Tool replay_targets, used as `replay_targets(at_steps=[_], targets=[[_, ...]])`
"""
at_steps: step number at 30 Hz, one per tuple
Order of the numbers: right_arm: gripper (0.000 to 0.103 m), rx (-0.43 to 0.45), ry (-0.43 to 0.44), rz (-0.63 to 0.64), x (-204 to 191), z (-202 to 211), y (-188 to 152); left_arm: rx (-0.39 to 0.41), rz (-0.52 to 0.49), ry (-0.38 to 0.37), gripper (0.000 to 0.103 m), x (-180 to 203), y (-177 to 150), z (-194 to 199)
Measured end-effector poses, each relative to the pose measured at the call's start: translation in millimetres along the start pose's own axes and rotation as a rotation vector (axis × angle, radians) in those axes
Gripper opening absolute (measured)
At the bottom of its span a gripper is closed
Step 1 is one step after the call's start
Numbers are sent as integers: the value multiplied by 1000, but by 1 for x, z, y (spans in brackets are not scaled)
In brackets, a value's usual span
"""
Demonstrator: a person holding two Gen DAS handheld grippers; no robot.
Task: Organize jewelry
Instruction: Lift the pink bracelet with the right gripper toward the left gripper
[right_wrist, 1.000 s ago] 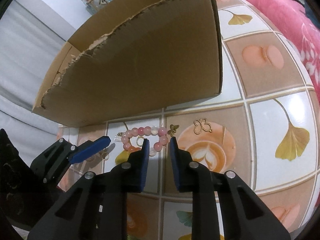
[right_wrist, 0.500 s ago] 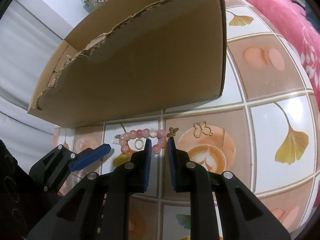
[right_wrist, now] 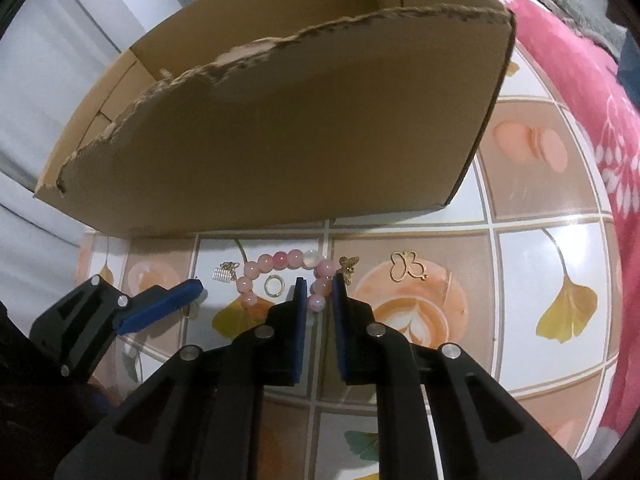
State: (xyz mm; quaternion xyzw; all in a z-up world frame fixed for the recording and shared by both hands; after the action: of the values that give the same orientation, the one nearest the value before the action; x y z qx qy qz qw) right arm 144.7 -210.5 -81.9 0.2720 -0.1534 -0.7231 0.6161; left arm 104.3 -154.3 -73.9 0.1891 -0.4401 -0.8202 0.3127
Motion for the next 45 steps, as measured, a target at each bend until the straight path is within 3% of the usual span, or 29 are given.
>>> replay_targets(at_steps=[2, 12, 18, 19, 23, 39, 45], targets=[[4, 8, 5, 5, -5, 4, 0, 4, 0, 7, 52, 3, 2, -1], [4, 56, 2, 48, -21, 18, 9, 20, 23, 18, 52, 4, 1, 6], [5, 36, 16, 17, -12, 15, 13, 35, 42, 10, 52, 7, -1, 13], [6, 47, -5, 41, -12, 15, 14, 39, 45, 8, 52, 7, 0, 13], [29, 45, -4, 92, -6, 17, 18, 55, 33, 8, 52, 13, 1, 15], [29, -20, 54, 282, -11, -2, 19, 40, -14, 26, 50, 17, 6, -1], [21, -51, 58, 304, -8, -8, 14, 29, -32, 23, 49, 18, 4, -4]])
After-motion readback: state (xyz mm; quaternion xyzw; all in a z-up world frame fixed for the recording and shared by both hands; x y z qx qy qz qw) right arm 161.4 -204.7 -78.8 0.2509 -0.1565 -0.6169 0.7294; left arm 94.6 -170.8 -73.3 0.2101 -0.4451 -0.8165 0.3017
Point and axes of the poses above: each gripper's, at about its wrist camera, not at the fingertips, and z roughly against the way its jaws point, x to its right, y to its top, the point moved 7 cm from there along -z, roughly the way its jaws point, and after that the axes turned 15 degrees about x, right-handed, at the moved point
